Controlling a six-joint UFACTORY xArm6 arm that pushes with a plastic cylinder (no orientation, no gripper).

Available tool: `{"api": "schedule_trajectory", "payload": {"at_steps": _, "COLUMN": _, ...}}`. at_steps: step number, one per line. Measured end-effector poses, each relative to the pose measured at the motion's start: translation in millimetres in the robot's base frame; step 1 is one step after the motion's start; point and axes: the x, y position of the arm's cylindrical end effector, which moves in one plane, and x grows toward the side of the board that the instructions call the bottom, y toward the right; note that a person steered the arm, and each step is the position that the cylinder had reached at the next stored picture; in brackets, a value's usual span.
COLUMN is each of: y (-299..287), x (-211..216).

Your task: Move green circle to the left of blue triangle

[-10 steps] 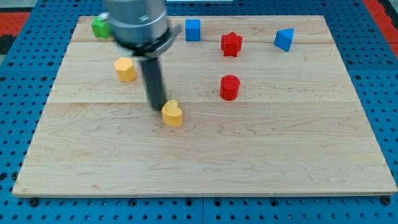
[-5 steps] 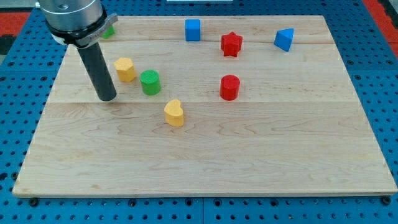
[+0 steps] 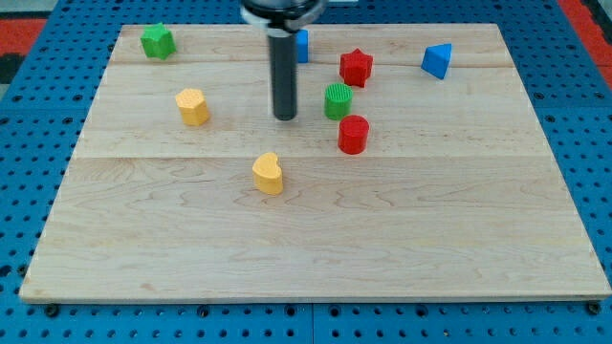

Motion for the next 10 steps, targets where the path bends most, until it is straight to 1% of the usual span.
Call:
{"api": "schedule_trajectory", "payload": {"at_steps": 1, "y": 14.4, "x": -16.2}}
{"api": "schedule_trajectory", "payload": {"at_steps": 2, "y": 100.7, "x": -23.3}}
{"api": "schedule_trajectory", "payload": {"at_steps": 3, "y": 151.7, "x": -23.9}}
{"api": "schedule_trajectory", "payload": {"at_steps": 4, "y": 150.1, "x": -13.3}}
{"api": "schedule_trajectory", "payload": {"at_steps": 5, "y": 168.3, "x": 22.8}}
{"api": "schedule_trajectory", "payload": {"at_steps": 6, "y": 211.6, "x": 20.5}}
{"api": "schedule_trajectory", "payload": {"at_steps": 7, "y": 215.7, "x": -26.1}}
{"api": "schedule_trajectory", "payload": {"at_steps": 8, "y": 205.0, "x": -37.3}}
{"api": "schedule_trajectory", "payload": {"at_steps": 9, "y": 212.9, "x": 2.2}}
{"api": "schedule_trajectory", "payload": {"at_steps": 10, "y": 176.9, "x": 5.0}}
